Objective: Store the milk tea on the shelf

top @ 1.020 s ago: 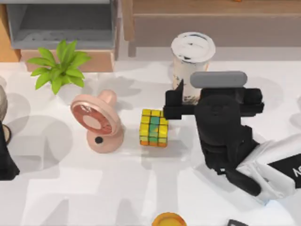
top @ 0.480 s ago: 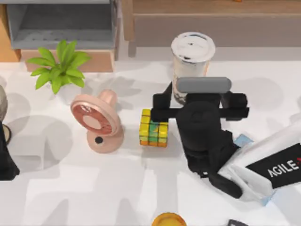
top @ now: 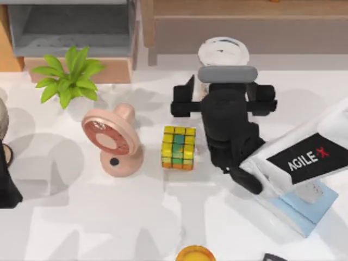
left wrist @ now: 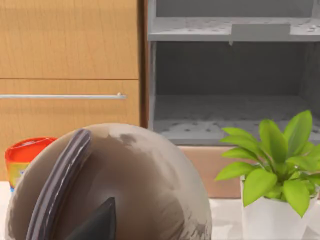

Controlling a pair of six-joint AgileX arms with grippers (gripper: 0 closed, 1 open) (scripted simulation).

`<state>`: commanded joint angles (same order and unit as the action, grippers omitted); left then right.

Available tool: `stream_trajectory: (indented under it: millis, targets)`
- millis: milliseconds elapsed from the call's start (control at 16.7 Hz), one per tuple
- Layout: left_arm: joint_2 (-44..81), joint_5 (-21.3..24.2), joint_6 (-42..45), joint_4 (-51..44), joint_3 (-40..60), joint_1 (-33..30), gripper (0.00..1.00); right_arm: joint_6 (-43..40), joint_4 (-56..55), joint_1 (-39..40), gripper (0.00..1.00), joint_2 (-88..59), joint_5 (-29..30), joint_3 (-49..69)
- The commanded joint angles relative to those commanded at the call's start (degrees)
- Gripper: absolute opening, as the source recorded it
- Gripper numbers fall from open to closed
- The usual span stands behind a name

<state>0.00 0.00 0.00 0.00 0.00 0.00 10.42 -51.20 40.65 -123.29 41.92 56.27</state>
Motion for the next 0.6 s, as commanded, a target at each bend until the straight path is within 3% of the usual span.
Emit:
stream_trajectory:
  millis: [420,600]
  targets:
    - [0.0,0.0,0.0,0.0,0.0,0.0,1.00,-0.8,0.2,-2.2,1.00,-2.7,-2.0,3.5]
    - [0.0,0.0,0.0,0.0,0.0,0.0,1.00,-0.8,0.2,-2.2,0.77,-2.7,-2.0,3.5]
